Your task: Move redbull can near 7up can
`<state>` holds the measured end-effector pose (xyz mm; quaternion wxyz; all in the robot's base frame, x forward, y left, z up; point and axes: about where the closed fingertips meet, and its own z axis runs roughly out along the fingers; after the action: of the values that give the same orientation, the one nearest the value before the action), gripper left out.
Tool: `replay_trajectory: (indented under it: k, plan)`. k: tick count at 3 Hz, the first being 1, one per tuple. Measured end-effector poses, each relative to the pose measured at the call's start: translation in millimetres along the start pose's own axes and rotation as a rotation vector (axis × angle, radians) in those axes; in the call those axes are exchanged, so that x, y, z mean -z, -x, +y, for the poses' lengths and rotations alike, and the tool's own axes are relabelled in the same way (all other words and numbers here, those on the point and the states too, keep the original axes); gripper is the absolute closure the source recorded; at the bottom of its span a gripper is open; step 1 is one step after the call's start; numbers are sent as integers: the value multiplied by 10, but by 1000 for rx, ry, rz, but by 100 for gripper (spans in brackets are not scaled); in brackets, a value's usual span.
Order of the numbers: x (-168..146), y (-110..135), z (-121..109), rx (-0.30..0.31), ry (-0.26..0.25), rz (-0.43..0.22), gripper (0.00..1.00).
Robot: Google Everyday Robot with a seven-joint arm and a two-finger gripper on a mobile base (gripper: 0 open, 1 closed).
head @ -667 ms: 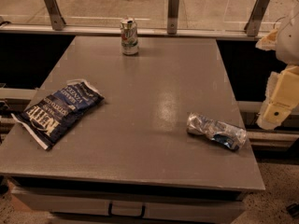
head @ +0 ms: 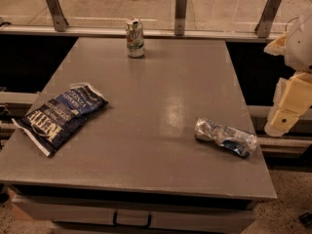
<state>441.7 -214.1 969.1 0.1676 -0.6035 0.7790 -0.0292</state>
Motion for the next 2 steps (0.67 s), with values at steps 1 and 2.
replay_trajectory:
  k: [1, 2]
  plan:
    - [-252, -6, 28, -22, 22, -17, 0]
    - [-465, 43, 146, -47, 66, -16, 0]
